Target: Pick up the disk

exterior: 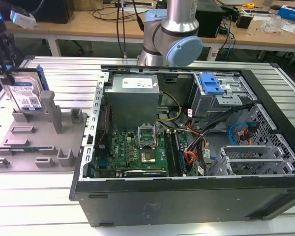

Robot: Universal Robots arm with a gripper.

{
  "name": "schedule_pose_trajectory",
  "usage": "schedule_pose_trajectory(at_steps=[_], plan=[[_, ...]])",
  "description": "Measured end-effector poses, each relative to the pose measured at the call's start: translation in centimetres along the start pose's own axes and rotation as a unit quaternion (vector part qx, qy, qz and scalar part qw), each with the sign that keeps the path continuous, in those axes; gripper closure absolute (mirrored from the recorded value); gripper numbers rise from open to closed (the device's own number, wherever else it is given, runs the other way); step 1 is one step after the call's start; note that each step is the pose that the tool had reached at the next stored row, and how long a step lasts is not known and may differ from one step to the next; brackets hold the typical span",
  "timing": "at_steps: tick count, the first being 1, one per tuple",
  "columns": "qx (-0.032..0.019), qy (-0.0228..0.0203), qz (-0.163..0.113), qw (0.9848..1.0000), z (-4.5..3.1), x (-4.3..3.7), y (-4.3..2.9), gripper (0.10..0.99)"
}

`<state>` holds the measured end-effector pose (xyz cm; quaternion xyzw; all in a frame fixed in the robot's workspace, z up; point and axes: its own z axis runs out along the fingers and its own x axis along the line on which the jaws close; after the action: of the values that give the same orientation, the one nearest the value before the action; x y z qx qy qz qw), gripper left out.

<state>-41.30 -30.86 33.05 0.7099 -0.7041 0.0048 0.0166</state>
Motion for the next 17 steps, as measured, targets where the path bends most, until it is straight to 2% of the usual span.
schedule_pose_trajectory(at_steps=[7, 9, 17], plan=[[0.0000, 0.0000, 0.000, 1.0000, -3.19, 0.10, 0.05, 0.722], [0.0000, 0.0000, 0.000, 1.0000, -5.06, 0.16, 0.09, 0.722], [0.0000, 0.0000, 0.000, 1.0000, -9.16, 0.35, 0.15, 0.722]])
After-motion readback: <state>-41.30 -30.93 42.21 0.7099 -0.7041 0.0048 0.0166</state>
